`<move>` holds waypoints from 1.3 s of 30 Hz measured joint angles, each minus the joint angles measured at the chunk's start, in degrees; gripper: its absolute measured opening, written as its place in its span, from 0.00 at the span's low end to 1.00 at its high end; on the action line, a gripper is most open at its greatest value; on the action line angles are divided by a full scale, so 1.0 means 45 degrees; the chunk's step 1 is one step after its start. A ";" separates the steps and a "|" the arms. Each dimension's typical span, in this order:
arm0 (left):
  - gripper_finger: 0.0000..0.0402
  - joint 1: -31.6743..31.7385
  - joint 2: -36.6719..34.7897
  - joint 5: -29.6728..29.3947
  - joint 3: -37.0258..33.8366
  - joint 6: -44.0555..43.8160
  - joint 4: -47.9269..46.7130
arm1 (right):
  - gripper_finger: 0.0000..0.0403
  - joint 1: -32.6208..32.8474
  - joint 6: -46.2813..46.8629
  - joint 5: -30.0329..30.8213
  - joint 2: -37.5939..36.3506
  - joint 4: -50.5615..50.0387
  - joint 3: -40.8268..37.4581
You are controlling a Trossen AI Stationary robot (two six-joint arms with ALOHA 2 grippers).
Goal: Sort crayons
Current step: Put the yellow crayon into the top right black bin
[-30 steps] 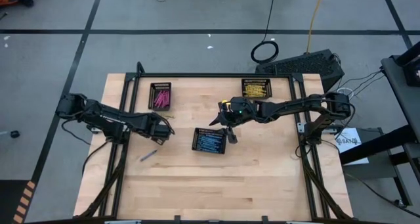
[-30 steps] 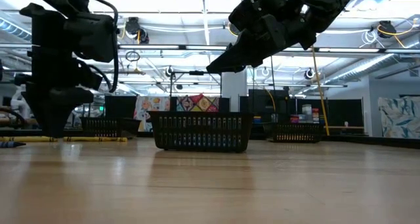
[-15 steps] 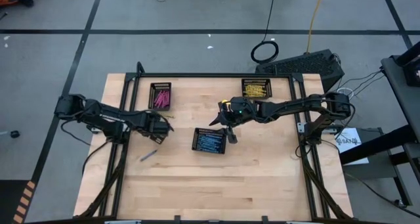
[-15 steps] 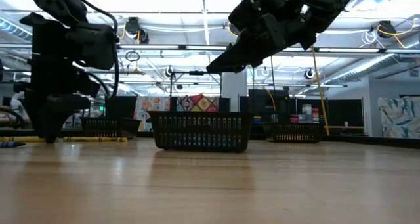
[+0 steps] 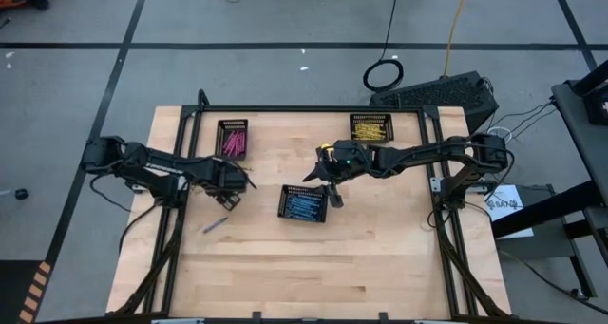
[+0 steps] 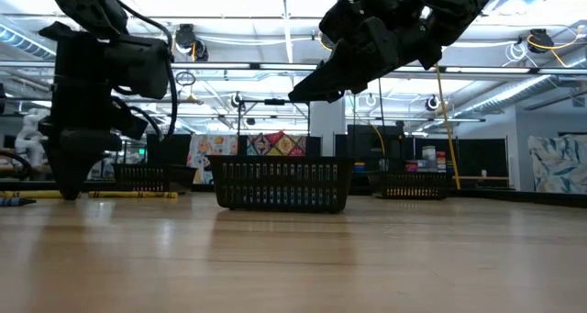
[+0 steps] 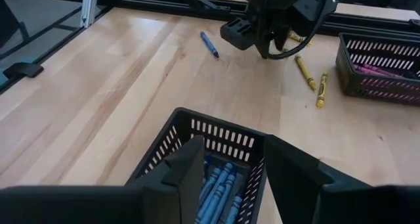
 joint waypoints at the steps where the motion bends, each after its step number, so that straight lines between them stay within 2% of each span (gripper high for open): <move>1: 0.42 -0.0067 -0.0023 0.0024 0.0163 0.0102 -0.0138 | 0.36 0.0000 0.0060 0.0002 0.0000 0.0009 0.0000; 3: 0.40 -0.0180 -0.0116 0.0073 0.0684 0.0338 -0.0704 | 0.36 0.0000 0.0106 0.0004 0.0000 0.0009 -0.0005; 7: 0.37 -0.0130 -0.0174 -0.1483 0.1405 0.0090 -0.2380 | 0.36 0.0001 0.0108 0.0005 0.0000 0.0017 -0.0005; 9: 0.37 0.0087 -0.0188 -0.1734 0.1454 -0.0081 -0.2652 | 0.36 0.0005 0.0178 0.0000 0.0000 0.0014 -0.0005; 18: 0.37 0.1198 -0.0188 -0.1022 0.0708 0.0661 -0.2698 | 0.36 0.0005 0.0199 0.0000 0.0000 0.0009 -0.0005; 26: 0.37 0.1721 -0.0215 0.0273 -0.0233 0.1662 -0.1143 | 0.36 0.0005 0.0199 0.0000 0.0000 -0.0007 -0.0005; 30: 0.37 0.1813 -0.0246 0.0385 -0.0537 0.1686 -0.1042 | 0.36 0.0005 0.0199 0.0000 0.0000 -0.0054 -0.0005; 39: 0.36 0.1830 -0.0222 0.0886 -0.0594 0.3027 -0.0208 | 0.36 0.0005 0.0199 0.0000 0.0000 -0.0149 -0.0005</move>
